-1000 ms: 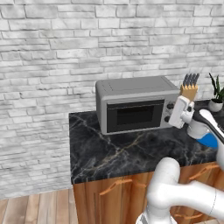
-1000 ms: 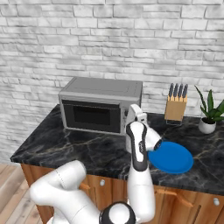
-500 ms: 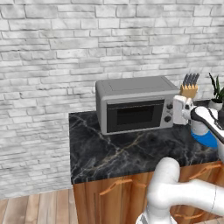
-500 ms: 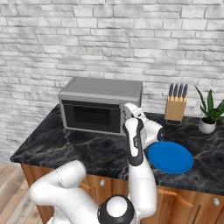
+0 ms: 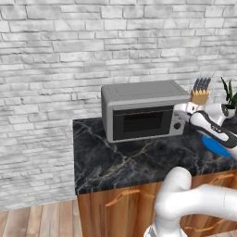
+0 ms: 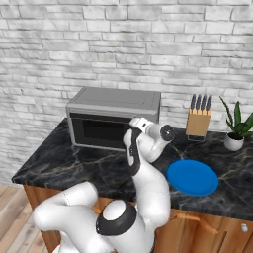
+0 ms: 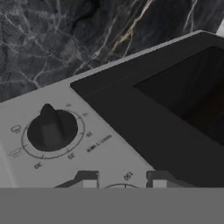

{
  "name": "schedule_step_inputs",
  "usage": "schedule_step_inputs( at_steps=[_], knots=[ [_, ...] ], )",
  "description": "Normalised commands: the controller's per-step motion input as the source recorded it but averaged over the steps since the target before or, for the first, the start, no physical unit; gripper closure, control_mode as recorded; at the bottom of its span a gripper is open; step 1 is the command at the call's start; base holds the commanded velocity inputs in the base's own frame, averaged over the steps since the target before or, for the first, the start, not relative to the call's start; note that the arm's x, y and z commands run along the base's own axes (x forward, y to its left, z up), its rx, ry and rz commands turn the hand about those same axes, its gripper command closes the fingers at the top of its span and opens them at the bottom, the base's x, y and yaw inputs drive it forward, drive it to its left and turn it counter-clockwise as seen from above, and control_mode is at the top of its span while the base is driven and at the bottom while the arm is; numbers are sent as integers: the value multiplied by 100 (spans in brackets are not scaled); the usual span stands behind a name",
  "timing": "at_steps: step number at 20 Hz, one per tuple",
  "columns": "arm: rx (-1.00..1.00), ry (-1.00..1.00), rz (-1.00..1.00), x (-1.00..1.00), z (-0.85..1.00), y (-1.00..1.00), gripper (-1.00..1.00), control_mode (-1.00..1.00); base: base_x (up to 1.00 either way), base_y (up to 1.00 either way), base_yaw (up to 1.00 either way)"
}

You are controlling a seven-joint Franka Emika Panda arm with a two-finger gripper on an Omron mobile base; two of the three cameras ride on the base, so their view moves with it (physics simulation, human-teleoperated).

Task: Pull the toaster oven rack outwards. Pick up the baguette from the plate and place it on the toaster oven rack. Close the toaster oven door fully and set the temperature to the lowest setting.

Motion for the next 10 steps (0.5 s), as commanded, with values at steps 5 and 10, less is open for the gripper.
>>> schedule_step_inputs(
  at_steps=[5, 10],
  knots=[
    [-55, -4, 2, 40, 0, -42, 100, -100, 0, 0, 0],
    [-57, -9, 5, 42, 0, -30, 100, -100, 0, 0, 0]
  ],
)
